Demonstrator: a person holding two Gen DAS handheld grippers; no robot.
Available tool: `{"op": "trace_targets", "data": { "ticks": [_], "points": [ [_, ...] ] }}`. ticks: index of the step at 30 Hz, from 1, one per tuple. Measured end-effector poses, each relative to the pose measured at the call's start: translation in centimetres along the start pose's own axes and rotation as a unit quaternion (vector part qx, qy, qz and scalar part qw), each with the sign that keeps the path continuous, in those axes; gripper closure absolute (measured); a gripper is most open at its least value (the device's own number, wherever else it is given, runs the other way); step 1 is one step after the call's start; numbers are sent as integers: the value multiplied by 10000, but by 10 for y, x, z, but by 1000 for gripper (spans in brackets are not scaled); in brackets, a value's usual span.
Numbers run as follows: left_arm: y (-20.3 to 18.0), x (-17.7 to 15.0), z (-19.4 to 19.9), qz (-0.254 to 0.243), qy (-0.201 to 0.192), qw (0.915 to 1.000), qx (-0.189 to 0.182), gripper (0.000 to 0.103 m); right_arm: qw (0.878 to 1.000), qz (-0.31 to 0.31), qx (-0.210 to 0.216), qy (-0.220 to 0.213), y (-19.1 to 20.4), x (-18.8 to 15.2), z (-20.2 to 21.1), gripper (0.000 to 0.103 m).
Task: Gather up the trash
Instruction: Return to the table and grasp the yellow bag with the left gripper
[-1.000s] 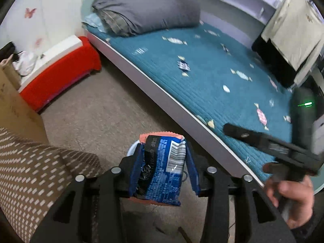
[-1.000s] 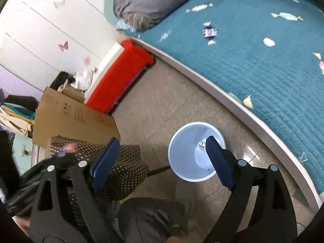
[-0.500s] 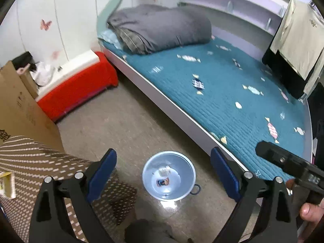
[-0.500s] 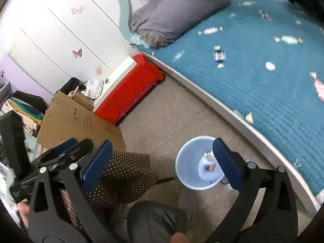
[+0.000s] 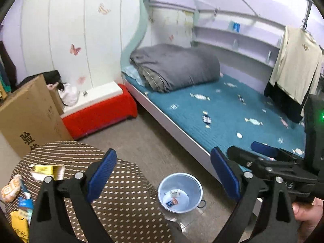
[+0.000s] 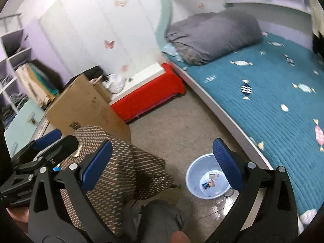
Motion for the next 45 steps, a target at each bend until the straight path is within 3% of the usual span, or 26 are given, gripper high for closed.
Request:
{"op": "trace_targets", "data": {
  "ticks": [6,15,26,35,40,45],
  "points": [
    [29,1,49,141,-399,9988,256,10,9988,410,250,-104,49,7,13,6],
    [106,-11,115,623,-794,9912,852,9,9933,1030,490,-173,121,12,19,6],
    [220,-65,175,1459,-805,9693,1807,9,9784,1874,875,10,212,-7,8,6],
    [300,-118,178,2314,-374,9455,2261,9,9626,2431,1155,314,269,-39,-10,6],
    [323,-135,153,2637,-30,9427,2046,9,9598,2489,1211,477,279,-49,-20,6],
    [332,-149,121,2663,331,9401,2103,13,9591,2509,1185,554,280,-53,-24,6]
  ]
}}
Point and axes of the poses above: each gripper's, at about its wrist camera, not at the fingertips, and z roughly against the way its jaws point, y to its left, x to its top, the point moved 6 cm from there along -z, roughly the way its jaws point, and after that the axes turned 8 degrees about z, right-handed, at the moved point
